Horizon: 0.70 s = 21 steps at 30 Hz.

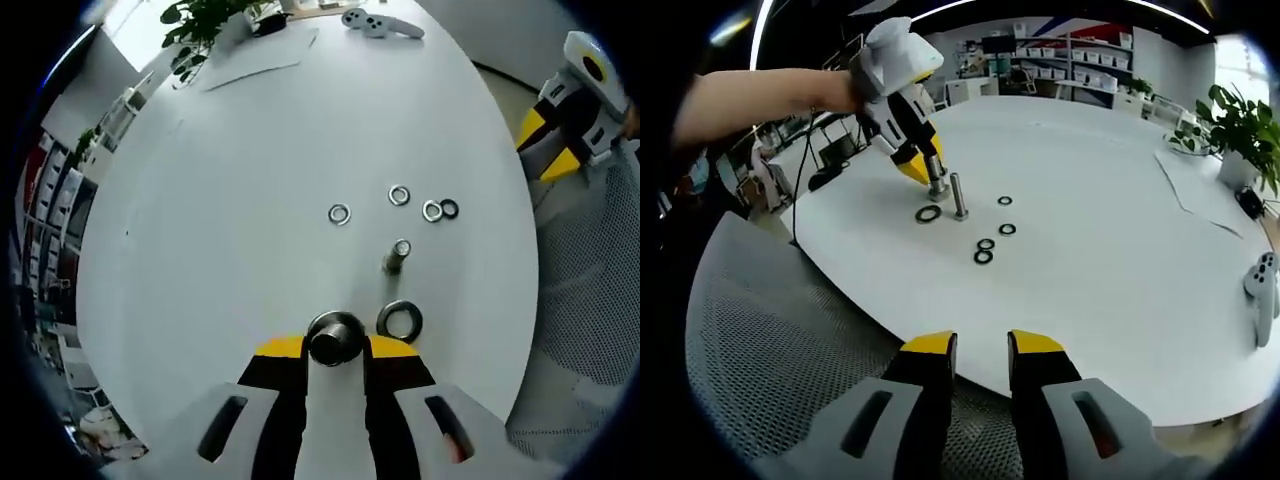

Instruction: Place the washer onto the threaded stud by aligning its center hole with the stud, sliding it down to the base, and recovering from edge contact or off-axis alignment until the washer reaches the visible bottom stop.

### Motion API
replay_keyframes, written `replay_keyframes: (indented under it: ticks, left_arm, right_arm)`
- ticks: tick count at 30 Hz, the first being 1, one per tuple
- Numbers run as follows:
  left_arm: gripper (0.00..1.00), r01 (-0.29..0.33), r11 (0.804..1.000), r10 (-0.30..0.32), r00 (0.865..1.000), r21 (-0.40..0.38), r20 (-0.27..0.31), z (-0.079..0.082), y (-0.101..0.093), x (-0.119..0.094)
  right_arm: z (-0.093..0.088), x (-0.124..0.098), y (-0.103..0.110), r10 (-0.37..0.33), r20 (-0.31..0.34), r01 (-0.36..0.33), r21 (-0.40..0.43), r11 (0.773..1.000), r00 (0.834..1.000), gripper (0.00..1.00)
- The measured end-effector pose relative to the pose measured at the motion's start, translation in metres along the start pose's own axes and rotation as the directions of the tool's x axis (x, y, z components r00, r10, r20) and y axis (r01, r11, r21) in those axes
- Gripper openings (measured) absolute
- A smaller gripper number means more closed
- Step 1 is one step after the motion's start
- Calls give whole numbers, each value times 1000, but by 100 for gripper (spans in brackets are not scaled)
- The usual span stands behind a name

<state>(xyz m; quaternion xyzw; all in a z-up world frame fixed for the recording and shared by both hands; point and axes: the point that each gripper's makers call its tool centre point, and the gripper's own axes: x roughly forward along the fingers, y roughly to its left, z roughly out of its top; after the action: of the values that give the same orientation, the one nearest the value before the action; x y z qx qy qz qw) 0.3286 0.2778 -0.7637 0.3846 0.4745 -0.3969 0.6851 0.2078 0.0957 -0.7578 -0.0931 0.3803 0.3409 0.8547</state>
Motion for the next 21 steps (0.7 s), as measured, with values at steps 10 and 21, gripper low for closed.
replay_keyframes:
  ticks: [10, 21]
  left_arm:
    - [18, 27, 999, -27, 999, -21, -28, -4, 0, 9]
    - [19, 49, 997, -51, 998, -57, -34, -5, -1, 15]
  right_arm:
    - [2, -1, 1, 5, 8, -5, -2, 1000, 1000, 23]
    - [2, -1, 1, 4, 12, -4, -3, 1000, 1000, 23]
